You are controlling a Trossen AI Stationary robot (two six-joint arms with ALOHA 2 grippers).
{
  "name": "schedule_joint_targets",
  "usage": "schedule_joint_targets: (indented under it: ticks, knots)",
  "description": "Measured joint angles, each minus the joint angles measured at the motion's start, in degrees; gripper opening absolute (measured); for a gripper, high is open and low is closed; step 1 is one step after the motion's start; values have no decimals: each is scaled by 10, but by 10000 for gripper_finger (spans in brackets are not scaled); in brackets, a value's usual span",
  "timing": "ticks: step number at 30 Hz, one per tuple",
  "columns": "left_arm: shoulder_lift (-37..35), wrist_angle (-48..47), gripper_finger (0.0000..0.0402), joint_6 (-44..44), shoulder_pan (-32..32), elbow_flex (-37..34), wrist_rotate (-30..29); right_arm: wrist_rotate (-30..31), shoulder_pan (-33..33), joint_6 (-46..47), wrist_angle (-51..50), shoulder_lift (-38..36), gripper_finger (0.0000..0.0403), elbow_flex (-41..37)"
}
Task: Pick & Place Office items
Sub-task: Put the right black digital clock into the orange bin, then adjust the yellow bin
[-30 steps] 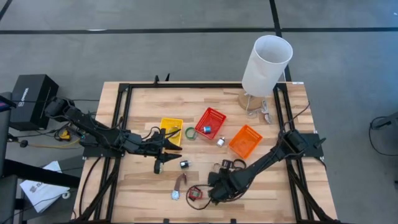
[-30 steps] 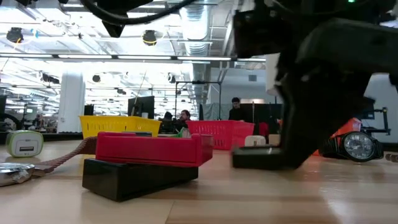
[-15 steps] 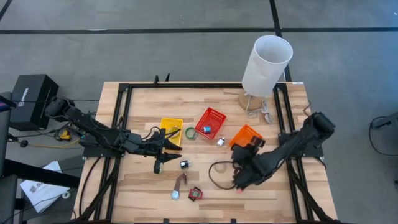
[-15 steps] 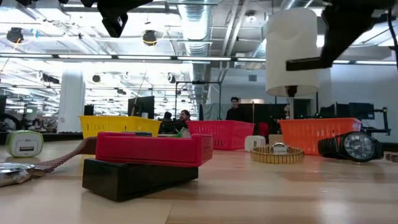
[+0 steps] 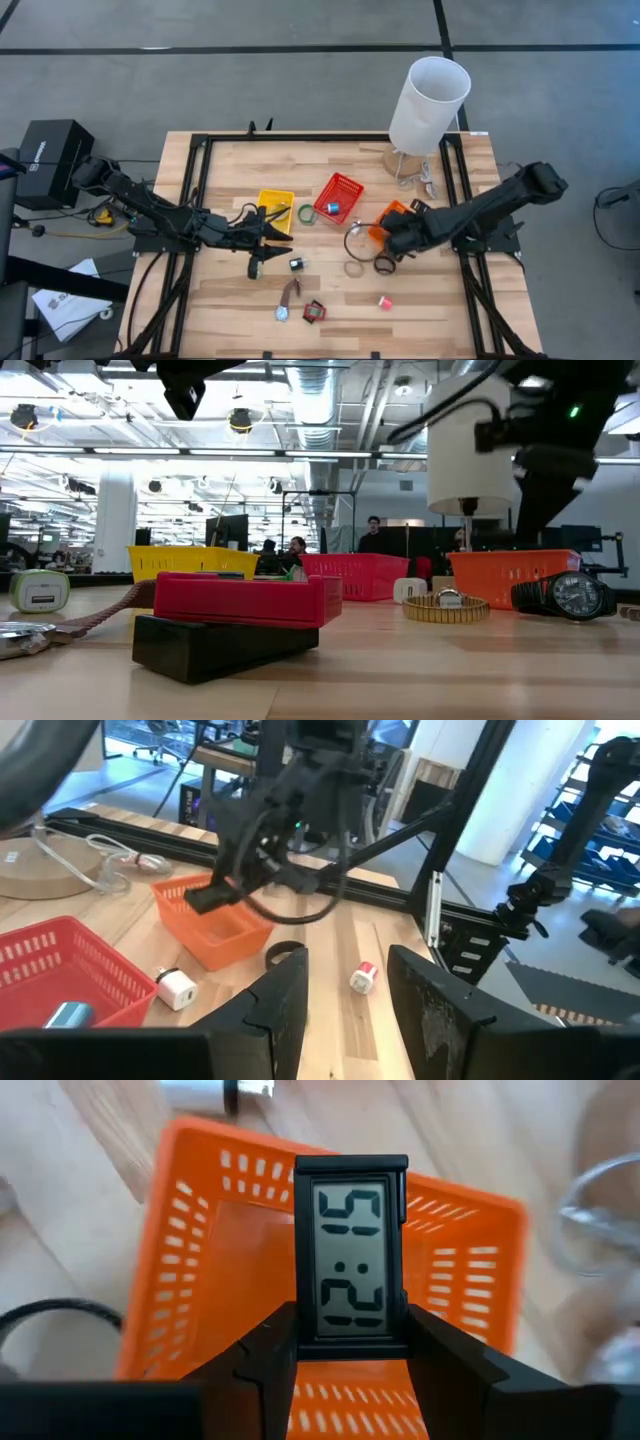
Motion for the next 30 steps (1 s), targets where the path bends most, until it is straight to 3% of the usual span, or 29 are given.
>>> schedule_joint_targets:
  ticks: [5, 12, 24, 30]
  knots:
    - [0, 3, 135, 0, 0, 0, -3, -60, -58, -76, 58, -13, 155, -50]
    - [0, 18, 135, 0, 16, 0, -2, -119, -112, -97, 58, -13, 163, -64]
    - [0, 47, 135, 44, 88, 0, -3, -125, -119, -97, 58, -13, 209, -64]
    - [0, 46, 135, 44, 88, 0, -1, -167, -120, -94, 49, -13, 216, -28]
